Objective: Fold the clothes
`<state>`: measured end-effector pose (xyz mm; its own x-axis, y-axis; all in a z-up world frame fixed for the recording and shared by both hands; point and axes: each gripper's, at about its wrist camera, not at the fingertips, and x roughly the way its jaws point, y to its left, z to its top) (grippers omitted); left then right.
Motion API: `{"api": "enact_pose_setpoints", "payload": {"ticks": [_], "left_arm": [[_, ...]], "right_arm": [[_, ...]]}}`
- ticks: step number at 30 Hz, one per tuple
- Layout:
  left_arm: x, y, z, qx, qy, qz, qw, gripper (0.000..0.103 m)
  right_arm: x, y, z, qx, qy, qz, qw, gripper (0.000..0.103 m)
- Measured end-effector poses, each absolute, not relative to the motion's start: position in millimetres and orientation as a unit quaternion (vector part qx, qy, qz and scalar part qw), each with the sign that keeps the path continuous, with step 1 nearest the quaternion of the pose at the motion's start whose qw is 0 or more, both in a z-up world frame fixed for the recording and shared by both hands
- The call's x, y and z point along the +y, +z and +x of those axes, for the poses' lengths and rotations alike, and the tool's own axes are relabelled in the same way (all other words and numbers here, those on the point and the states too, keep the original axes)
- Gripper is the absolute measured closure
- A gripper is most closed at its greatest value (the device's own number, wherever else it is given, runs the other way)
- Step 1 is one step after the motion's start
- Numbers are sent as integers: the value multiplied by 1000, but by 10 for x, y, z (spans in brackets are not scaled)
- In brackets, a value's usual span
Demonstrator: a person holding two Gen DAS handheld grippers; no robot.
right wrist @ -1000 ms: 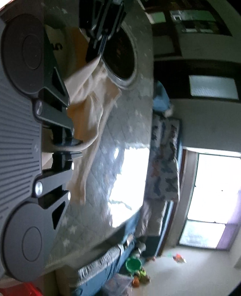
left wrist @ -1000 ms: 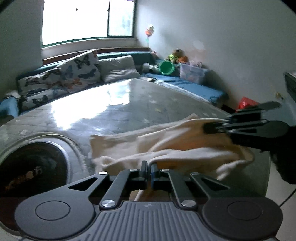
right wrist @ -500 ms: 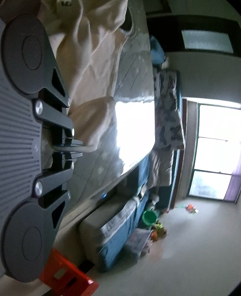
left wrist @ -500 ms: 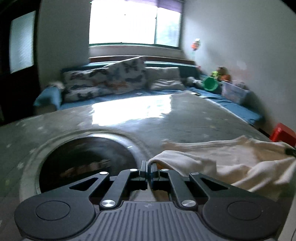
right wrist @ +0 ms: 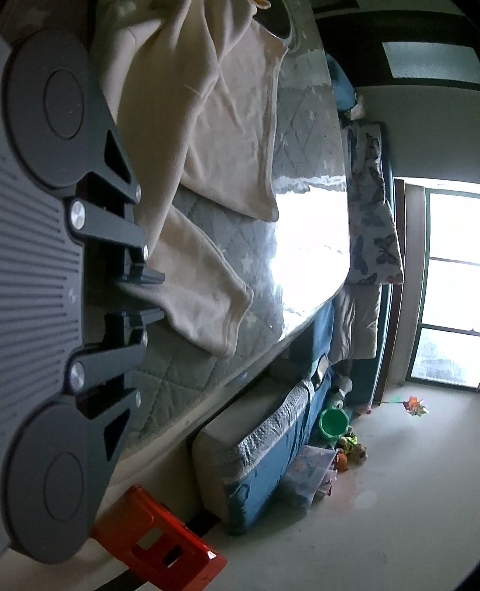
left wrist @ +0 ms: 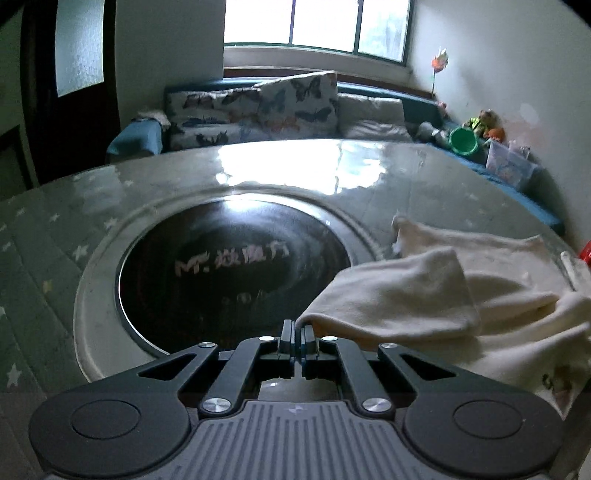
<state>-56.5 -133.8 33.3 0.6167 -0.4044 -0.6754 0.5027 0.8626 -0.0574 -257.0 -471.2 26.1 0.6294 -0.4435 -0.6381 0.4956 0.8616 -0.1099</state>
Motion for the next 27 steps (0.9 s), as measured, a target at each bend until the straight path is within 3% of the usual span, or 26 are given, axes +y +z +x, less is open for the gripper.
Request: {"api": "enact_pose_setpoints", "payload": {"ticks": [11, 17, 27], "left_arm": [[-1357, 199, -570, 368, -248, 87, 892, 97], [-1355, 184, -575, 369, -245, 89, 892, 96], [-1318, 211, -592, 362, -247, 97, 894, 92]], "right_arm": [[-4617, 521, -2810, 308, -249, 43, 917, 81], [-4349, 625, -2779, 301, -163, 45, 939, 72], [-3672, 522, -2505, 333, 3, -19, 943, 66]]}}
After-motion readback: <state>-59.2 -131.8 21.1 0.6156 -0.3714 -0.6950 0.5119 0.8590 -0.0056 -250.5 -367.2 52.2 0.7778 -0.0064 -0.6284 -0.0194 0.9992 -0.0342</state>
